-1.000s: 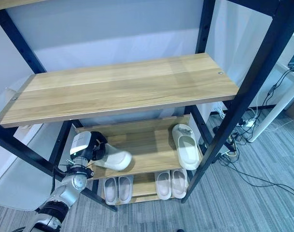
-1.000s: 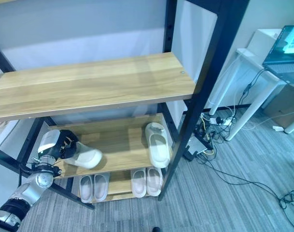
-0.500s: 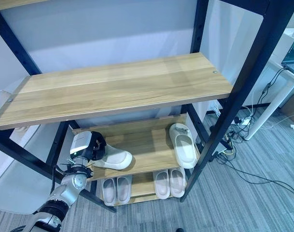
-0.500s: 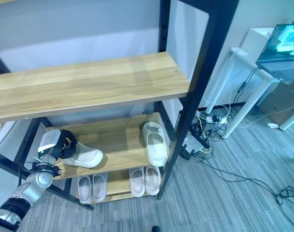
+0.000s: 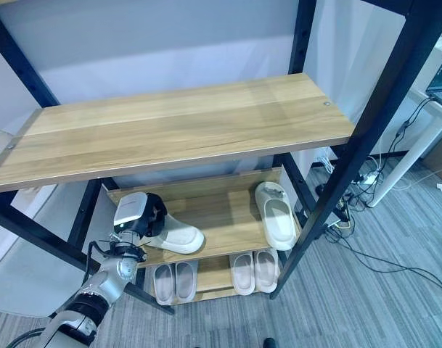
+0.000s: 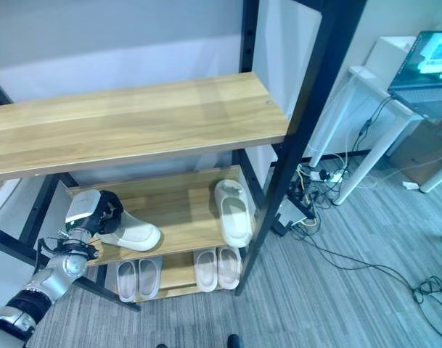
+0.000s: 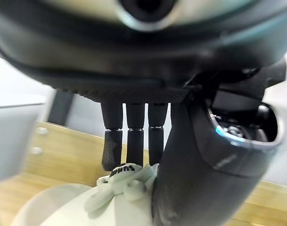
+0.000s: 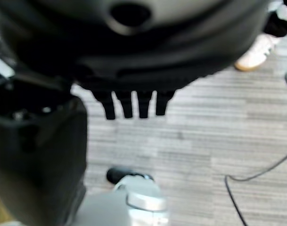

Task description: Arrange the slippers neatly on the shoe rack.

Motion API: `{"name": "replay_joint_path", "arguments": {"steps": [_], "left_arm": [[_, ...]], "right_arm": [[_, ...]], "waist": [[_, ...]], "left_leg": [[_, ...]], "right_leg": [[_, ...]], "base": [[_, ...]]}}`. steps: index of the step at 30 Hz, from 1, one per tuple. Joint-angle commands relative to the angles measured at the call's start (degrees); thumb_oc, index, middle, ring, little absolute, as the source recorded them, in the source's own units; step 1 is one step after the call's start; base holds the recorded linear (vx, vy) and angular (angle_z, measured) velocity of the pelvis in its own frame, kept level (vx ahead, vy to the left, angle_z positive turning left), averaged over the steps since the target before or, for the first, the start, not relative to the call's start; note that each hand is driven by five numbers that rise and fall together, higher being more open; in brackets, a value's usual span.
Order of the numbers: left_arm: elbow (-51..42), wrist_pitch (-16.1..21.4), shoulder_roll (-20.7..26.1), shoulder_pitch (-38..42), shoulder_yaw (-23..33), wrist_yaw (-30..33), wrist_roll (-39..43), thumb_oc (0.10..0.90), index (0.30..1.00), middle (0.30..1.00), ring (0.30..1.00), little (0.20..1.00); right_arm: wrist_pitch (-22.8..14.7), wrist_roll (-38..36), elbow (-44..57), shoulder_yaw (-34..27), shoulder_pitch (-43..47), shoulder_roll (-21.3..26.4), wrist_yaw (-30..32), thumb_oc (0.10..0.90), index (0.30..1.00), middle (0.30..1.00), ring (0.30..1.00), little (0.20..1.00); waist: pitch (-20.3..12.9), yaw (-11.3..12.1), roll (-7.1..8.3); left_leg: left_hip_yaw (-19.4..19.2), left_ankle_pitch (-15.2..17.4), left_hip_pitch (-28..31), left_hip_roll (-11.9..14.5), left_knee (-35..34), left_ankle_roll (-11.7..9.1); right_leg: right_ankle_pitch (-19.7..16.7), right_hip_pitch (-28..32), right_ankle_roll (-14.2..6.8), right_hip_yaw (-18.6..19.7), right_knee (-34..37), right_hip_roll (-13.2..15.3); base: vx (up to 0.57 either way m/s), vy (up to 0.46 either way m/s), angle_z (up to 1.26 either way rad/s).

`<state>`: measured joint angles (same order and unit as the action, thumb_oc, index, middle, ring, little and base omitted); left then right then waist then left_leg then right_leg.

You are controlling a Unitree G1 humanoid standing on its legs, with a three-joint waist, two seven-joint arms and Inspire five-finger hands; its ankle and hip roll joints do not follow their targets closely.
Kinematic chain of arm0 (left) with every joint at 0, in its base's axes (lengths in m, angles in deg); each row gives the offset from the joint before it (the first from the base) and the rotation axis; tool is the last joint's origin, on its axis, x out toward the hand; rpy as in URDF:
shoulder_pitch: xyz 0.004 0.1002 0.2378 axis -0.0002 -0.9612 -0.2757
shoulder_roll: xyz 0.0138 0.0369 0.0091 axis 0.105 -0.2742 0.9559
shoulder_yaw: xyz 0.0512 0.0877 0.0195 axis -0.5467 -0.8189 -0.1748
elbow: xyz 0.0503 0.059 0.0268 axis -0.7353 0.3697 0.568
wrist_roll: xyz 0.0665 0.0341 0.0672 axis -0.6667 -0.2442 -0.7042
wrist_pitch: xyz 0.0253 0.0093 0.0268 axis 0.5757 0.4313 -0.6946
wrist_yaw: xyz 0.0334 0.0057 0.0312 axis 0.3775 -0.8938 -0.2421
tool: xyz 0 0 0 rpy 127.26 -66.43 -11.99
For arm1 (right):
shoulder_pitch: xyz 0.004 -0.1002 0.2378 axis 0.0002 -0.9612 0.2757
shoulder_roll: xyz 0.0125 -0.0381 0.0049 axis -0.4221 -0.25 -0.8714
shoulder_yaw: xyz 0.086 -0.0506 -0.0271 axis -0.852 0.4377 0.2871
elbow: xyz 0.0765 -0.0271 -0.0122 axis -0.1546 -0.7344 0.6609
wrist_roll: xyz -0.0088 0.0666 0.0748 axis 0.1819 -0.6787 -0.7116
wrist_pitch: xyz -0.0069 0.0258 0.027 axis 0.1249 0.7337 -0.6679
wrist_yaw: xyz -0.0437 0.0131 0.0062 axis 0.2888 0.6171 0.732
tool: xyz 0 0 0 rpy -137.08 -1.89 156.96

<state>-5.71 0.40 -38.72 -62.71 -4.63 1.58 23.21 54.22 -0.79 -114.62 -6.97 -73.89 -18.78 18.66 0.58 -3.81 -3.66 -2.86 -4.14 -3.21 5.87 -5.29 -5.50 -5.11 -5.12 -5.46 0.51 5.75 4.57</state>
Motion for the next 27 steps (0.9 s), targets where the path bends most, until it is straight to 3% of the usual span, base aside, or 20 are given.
{"name": "replay_joint_path", "arguments": {"steps": [1,15,27], "left_arm": [[1.3,2.8,-1.8,12.5,-1.3,1.7,-1.8,0.4,0.3,0.3,0.3,0.3],[0.4,4.1,-3.6,20.8,-8.2,4.0,-5.0,0.4,0.3,0.3,0.3,0.3],[-12.7,7.8,-1.3,13.6,-6.7,0.9,-5.9,0.4,0.3,0.3,0.3,0.3]], "right_arm": [[-0.9,0.1,0.2,2.0,1.0,0.9,2.0,0.8,0.9,0.9,0.9,0.9],[-1.8,-1.2,0.5,3.1,2.8,1.1,3.4,0.8,0.9,0.9,0.9,0.9],[-2.4,-1.5,1.5,1.8,3.0,1.2,3.7,0.8,0.9,0.9,0.9,0.9]], "waist": [[1.6,-2.0,1.8],[0.5,-3.1,2.01],[2.1,-2.0,2.19]], "left_leg": [[0.4,3.4,-1.4,-2.8,0.3,0.9],[-1.2,1.9,-7.9,-2.9,0.3,1.2],[-1.4,2.4,-7.2,-3.6,0.3,1.7]], "right_leg": [[4.6,0.6,-3.7,-1.7,-0.7,0.8],[2.2,-6.7,-3.7,0.4,-0.7,1.2],[2.3,-6.2,-3.8,0.7,-0.7,1.3]], "base": [[-0.04,-0.006,-0.04],[-0.02,0.001,-0.06],[0.0,0.01,-0.04]]}}
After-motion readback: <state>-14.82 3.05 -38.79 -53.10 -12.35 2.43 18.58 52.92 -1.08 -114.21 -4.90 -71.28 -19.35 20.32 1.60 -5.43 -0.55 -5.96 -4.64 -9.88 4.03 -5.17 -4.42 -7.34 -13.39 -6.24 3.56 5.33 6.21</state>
